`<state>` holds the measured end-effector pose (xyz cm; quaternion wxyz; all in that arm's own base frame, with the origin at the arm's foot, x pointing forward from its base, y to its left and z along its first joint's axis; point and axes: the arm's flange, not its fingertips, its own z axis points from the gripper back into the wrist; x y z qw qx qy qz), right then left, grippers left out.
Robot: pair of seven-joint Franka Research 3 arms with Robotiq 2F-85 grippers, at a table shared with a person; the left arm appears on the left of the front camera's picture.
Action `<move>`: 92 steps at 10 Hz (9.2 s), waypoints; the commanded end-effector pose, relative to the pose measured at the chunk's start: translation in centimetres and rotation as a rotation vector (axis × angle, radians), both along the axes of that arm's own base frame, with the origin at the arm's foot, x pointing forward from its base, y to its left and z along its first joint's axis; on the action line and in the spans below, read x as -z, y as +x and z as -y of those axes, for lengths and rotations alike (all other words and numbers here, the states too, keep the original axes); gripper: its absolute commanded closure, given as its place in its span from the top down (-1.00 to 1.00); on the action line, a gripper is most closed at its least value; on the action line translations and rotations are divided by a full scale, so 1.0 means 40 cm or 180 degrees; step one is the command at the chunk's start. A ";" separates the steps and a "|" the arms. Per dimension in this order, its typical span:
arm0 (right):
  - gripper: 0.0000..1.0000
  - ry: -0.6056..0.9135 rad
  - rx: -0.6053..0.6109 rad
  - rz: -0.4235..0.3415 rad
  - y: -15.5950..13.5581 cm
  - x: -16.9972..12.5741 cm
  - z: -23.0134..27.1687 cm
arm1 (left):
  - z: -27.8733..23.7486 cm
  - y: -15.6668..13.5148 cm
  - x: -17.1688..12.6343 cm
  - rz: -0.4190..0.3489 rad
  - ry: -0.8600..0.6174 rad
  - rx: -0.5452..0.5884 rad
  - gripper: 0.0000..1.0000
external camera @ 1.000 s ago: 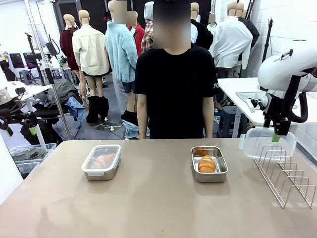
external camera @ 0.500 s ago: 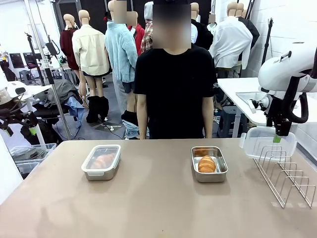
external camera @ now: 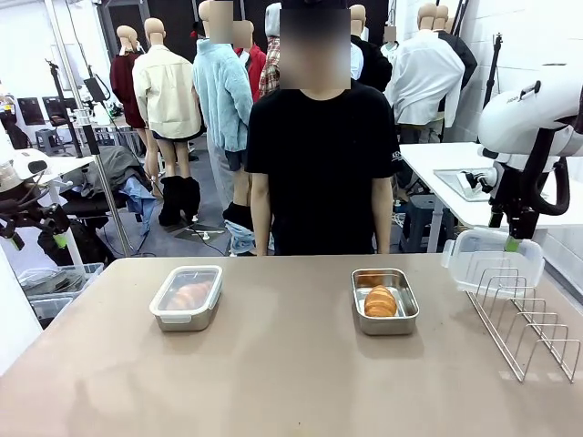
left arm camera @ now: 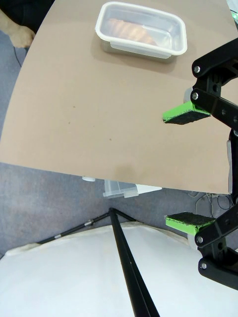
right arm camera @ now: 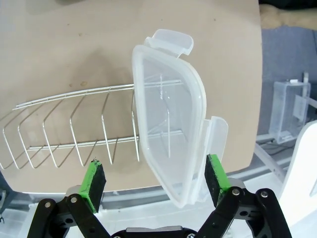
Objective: Place the bread in airtight containers.
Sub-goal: Pick up one Airtight Container lid and hand it to the human, then release when the human grabs the Airtight Container lid.
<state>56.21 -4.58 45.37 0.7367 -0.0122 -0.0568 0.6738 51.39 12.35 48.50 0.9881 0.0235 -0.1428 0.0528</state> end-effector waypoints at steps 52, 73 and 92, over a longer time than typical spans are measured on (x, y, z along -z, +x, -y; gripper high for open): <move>-1.00 0.0266 -0.0222 -0.0838 0.093 -0.099 -0.002 | 0.001 -0.001 -0.004 0.0003 0.0029 -0.0029 0.84; -1.00 0.0816 -0.0051 0.0014 0.291 -0.404 -0.309 | 0.001 -0.001 -0.004 0.0003 0.0029 -0.0029 0.84; 1.00 0.0786 -0.0218 -0.0620 -0.113 -0.269 0.033 | 0.001 -0.001 -0.004 0.0003 0.0029 -0.0029 0.84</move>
